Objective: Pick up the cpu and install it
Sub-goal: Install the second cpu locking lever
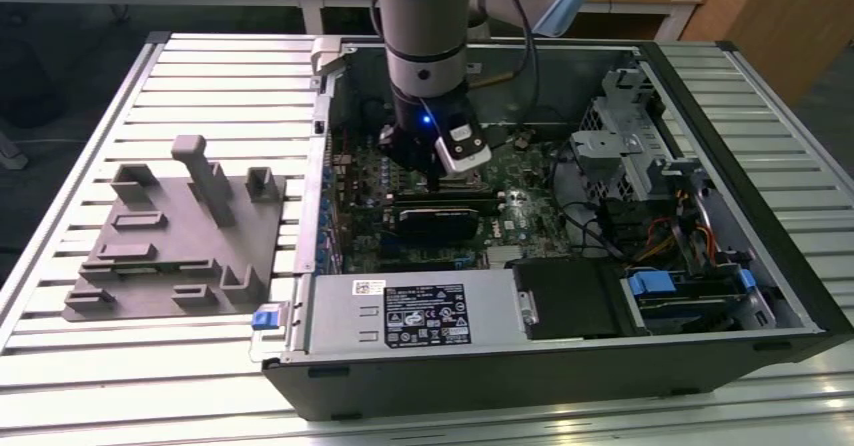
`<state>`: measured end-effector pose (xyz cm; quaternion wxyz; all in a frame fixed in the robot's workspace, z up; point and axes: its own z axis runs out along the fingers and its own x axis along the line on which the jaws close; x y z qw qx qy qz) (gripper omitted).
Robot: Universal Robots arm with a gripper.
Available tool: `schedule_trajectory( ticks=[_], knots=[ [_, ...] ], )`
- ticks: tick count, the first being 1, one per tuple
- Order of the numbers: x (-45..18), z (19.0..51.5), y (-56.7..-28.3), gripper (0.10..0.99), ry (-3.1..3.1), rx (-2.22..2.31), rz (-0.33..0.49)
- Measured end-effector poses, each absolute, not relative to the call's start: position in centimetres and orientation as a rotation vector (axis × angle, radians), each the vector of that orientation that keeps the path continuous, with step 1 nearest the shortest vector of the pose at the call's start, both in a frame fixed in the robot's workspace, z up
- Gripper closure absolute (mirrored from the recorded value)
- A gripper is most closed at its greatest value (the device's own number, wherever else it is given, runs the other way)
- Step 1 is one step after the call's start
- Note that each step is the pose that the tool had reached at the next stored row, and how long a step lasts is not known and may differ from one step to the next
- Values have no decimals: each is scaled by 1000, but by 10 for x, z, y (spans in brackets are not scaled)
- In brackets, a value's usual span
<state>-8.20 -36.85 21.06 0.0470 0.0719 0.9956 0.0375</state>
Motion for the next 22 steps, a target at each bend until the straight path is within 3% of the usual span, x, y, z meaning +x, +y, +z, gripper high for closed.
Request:
schedule_trajectory(
  ticks=[22],
  knots=[
    [-89,206,-393,980,3032,218,342]
  ],
)
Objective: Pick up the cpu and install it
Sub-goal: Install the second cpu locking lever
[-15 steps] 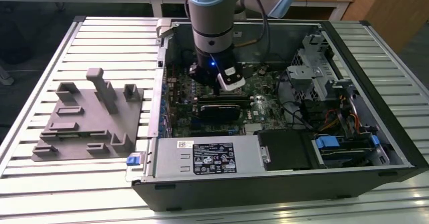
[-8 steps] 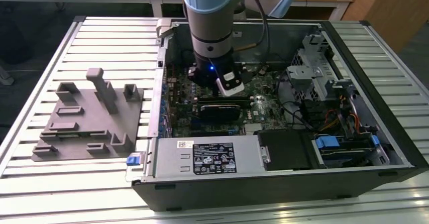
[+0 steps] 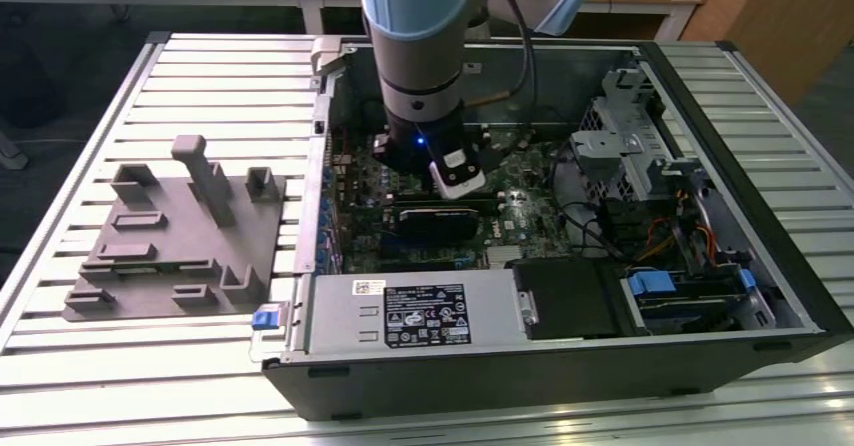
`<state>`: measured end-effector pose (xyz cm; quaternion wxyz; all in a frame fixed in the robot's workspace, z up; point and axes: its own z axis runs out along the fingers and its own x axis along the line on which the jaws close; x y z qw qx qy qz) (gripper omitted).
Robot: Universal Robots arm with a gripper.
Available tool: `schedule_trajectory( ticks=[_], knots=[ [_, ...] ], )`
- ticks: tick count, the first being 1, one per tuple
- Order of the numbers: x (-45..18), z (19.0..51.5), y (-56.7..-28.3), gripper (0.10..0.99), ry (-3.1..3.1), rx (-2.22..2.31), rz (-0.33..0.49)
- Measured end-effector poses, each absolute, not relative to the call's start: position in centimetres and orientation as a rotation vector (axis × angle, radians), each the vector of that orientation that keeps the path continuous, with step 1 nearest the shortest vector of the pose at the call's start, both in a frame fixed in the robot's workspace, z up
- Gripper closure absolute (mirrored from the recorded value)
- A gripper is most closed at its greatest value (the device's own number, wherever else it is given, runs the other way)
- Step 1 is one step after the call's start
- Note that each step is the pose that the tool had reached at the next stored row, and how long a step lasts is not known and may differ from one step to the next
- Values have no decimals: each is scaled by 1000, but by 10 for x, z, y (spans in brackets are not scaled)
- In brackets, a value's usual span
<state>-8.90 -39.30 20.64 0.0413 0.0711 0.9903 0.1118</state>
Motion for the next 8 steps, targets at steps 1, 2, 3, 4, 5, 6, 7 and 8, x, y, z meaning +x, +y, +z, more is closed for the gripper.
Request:
schedule_trajectory(
  ticks=[1,2,3,4,5,6,7,8],
  knots=[
    [-89,206,-394,980,3032,217,351],
    [-89,206,-395,980,3031,217,359],
    [-89,206,-396,980,3031,217,364],
    [-90,206,-398,980,3031,216,368],
    [-90,206,-399,980,3030,216,371],
    [-90,206,-401,980,3030,215,374],
    [-90,206,-402,980,3030,215,378],
    [-90,206,-404,980,3030,214,383]
  ],
)
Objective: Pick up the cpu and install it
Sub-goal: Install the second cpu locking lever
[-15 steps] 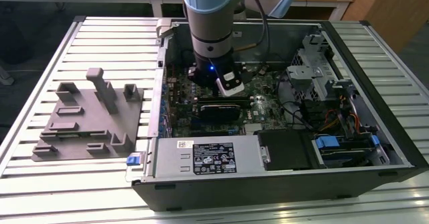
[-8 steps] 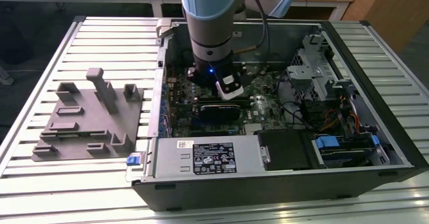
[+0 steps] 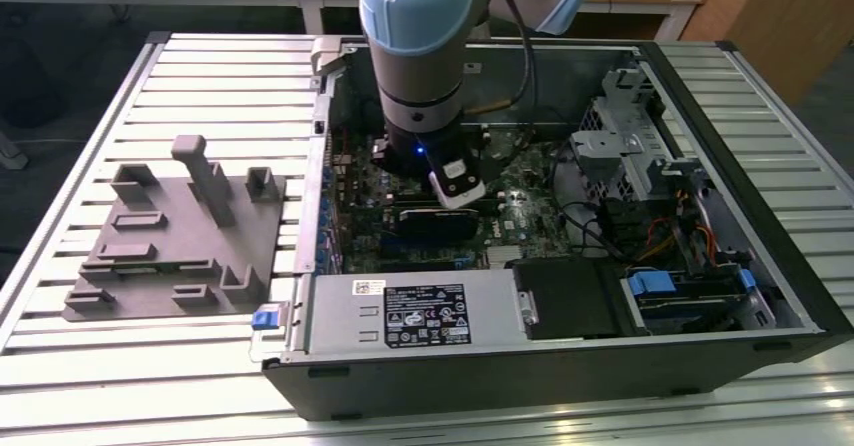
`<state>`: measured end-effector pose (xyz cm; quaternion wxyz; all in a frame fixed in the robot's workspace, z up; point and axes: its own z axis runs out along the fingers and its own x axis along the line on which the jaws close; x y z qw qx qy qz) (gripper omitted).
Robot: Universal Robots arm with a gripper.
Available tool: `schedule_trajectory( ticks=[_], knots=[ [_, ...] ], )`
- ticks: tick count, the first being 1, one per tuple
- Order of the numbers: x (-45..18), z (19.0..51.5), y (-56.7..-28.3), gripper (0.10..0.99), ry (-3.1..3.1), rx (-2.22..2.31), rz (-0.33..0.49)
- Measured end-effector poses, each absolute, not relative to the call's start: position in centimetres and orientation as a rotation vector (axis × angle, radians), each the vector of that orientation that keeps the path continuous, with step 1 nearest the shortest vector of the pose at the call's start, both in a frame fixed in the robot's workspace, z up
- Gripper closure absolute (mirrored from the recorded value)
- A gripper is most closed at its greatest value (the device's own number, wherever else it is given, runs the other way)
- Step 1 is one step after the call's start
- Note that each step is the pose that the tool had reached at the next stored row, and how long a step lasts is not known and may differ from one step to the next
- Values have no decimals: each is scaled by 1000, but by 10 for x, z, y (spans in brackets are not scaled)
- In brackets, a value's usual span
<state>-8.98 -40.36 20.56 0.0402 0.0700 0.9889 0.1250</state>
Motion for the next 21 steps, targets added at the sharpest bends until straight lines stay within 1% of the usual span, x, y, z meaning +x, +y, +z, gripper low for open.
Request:
schedule_trajectory(
  ticks=[5,14,21],
  knots=[
    [-90,202,-405,980,3025,211,439],
    [-93,194,-405,980,3023,208,467],
    [-94,190,-405,980,3016,209,530]
  ],
)
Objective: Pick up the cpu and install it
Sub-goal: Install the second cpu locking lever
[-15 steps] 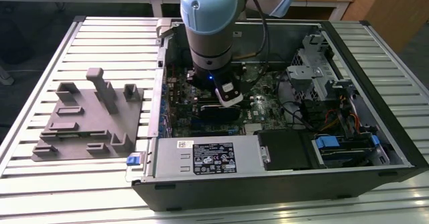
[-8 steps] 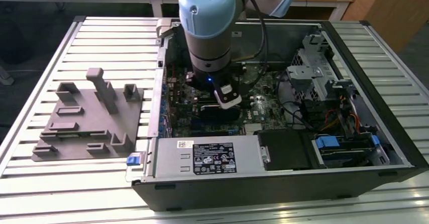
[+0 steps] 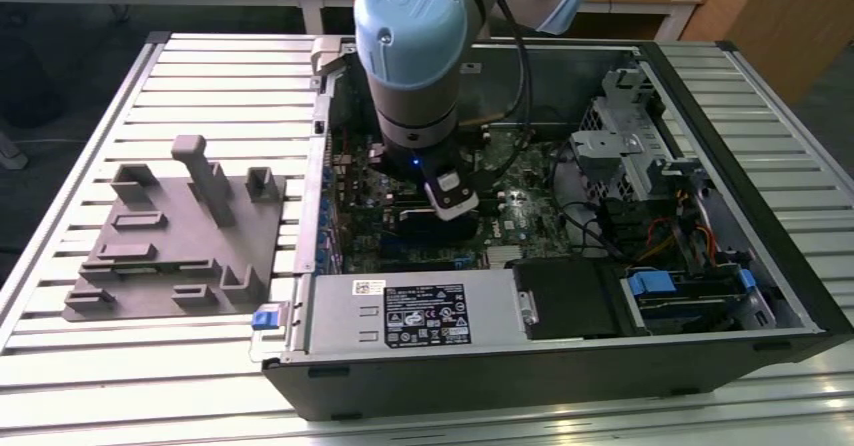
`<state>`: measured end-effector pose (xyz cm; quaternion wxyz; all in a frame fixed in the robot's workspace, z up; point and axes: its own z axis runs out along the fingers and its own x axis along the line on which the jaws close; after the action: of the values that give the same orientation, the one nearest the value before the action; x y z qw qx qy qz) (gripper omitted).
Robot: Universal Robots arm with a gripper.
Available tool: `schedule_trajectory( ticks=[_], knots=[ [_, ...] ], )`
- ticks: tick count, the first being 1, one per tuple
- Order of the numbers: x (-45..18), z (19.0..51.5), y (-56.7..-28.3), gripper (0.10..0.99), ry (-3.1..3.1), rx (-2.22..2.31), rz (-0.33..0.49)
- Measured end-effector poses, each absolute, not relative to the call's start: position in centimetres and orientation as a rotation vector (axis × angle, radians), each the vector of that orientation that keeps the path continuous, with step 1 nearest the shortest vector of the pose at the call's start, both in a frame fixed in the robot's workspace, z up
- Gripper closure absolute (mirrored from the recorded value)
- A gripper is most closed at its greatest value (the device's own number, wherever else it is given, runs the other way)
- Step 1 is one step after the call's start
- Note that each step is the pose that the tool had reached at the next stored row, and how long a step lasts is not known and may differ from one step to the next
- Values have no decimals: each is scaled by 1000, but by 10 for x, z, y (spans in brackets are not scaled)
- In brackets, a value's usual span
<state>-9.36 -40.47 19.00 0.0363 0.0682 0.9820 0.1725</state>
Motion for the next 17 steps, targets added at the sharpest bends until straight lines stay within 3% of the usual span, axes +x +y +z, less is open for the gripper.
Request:
schedule_trajectory(
  ticks=[17],
  knots=[
    [-94,198,-405,980,3015,208,539]
  ],
)
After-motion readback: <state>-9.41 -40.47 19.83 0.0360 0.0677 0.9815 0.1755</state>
